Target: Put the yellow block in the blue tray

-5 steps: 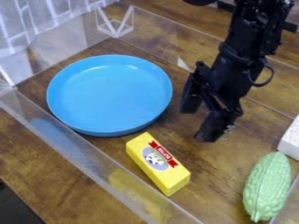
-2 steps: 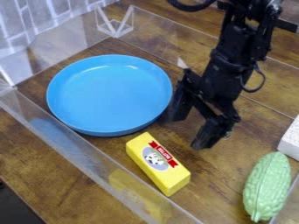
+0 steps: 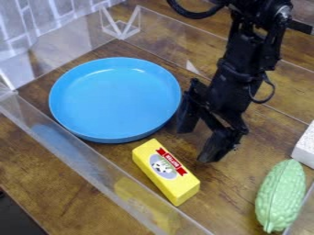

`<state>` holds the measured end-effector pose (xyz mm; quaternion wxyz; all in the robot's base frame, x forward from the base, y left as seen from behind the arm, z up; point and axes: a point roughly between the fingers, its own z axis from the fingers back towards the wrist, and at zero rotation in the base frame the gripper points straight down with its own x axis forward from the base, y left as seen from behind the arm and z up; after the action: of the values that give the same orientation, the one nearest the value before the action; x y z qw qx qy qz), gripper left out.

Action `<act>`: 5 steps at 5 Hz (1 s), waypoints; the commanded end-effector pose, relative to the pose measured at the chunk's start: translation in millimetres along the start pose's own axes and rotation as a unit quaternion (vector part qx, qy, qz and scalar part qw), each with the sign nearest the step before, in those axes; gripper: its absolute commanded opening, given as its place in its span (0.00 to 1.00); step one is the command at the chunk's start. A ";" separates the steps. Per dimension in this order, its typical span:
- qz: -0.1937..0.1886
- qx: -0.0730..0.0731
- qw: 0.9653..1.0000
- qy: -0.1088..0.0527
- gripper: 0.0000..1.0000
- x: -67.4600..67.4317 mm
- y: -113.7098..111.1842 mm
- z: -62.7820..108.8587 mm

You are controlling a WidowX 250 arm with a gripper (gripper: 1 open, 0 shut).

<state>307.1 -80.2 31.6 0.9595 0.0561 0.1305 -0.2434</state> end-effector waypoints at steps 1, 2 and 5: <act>0.017 0.003 0.999 -0.043 1.00 -2.1 3.6 19.6; 0.019 0.001 0.999 -0.040 1.00 -1.9 -2.2 12.2; 0.010 0.000 0.999 -0.034 1.00 -13.5 -5.3 6.7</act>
<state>288.7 -74.6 19.2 0.9630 0.0500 0.1360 -0.2272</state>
